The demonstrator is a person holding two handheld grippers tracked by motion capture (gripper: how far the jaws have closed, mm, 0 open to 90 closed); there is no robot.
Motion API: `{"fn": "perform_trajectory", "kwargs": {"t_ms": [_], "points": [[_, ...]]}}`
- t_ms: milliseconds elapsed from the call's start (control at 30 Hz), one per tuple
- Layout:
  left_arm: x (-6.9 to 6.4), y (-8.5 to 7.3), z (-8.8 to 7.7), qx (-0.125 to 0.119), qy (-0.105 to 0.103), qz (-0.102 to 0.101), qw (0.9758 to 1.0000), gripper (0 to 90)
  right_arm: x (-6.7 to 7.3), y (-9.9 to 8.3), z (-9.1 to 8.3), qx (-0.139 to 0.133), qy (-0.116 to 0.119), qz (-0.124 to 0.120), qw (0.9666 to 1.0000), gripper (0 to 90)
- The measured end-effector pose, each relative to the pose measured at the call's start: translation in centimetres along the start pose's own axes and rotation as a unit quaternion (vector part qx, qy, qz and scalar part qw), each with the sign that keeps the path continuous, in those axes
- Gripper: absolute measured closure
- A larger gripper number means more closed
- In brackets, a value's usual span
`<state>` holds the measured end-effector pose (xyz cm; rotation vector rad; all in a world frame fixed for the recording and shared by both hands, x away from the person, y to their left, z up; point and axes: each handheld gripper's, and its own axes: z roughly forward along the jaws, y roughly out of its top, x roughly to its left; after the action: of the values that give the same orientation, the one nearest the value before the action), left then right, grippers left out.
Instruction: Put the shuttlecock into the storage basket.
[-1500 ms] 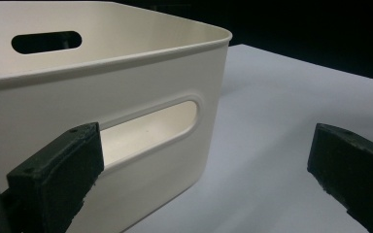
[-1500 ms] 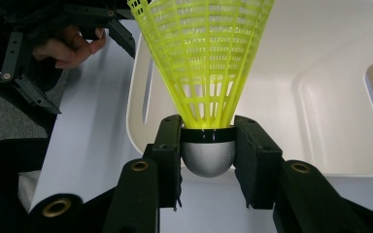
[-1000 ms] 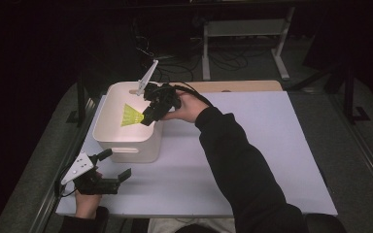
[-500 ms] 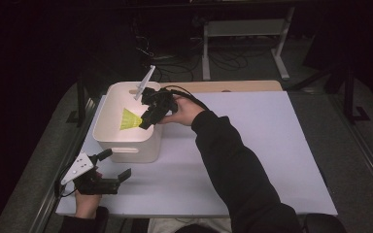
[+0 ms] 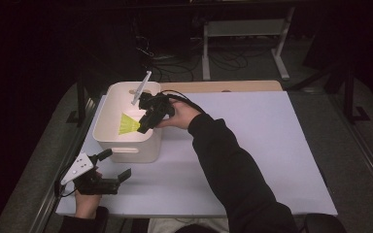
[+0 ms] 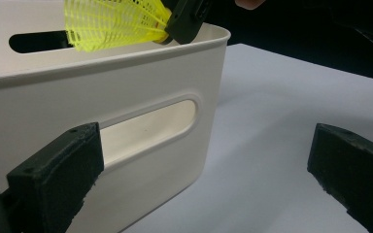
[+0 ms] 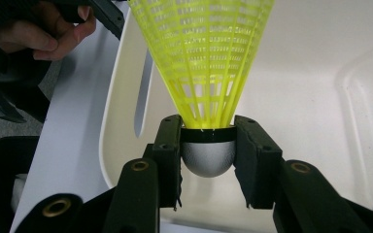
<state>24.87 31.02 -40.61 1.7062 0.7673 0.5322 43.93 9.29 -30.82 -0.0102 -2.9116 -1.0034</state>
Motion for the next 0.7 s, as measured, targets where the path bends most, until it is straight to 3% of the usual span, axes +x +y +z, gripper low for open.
{"fn": "perform_trajectory", "kwargs": {"t_ms": [367, 700], "points": [[0.00, 0.00, 0.01, 0.000, -0.001, 0.000, 1.0000, 0.0, -0.02, -0.10, 0.58, 0.010, -0.005, 0.007, 0.9999, 61.7], [-0.01, 0.00, -0.01, -0.001, -0.001, -0.001, 1.0000, 0.0, -0.31, -0.35, -0.24, 0.002, -0.010, 0.028, 0.9996, 49.6]]}}
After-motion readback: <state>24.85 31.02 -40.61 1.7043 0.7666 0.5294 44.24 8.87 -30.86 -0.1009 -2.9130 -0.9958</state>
